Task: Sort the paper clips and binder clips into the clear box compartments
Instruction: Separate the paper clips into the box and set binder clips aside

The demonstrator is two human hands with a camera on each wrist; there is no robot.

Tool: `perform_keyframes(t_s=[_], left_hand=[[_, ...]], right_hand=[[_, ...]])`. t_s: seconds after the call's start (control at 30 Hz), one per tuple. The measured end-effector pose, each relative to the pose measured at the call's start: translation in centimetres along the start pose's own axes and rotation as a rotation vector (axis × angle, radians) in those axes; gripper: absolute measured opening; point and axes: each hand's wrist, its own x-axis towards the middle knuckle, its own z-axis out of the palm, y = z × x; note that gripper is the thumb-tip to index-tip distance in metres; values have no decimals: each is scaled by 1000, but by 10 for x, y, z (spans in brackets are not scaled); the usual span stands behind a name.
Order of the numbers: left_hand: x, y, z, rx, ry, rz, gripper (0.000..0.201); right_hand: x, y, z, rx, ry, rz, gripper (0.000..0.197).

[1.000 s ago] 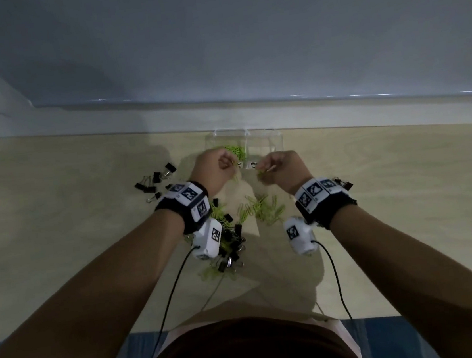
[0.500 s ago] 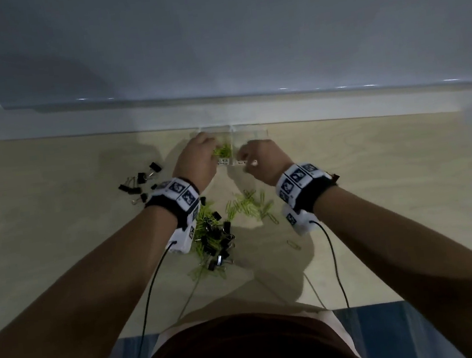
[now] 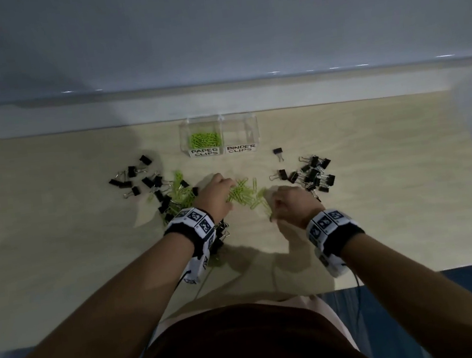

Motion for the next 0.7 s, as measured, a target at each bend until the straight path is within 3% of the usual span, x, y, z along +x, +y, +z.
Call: perform_keyframes(t_s=[0.07, 0.23, 0.33, 0.5, 0.7], left_hand=[[-1, -1, 1, -34, 31, 1, 48], [-3, 2, 2, 73, 67, -37, 65], [-1, 6, 7, 112, 66, -50, 61], [2, 15, 6, 95, 91, 4, 33], [8, 19, -2, 169, 9, 70, 28]], right_hand=[[14, -14, 1, 36, 77, 8, 14], [39, -32, 1, 54, 87, 54, 66], [39, -40, -1, -35, 54, 7, 74], [43, -49, 3, 1, 3, -86, 47], [45, -41, -1, -11, 26, -97, 27]])
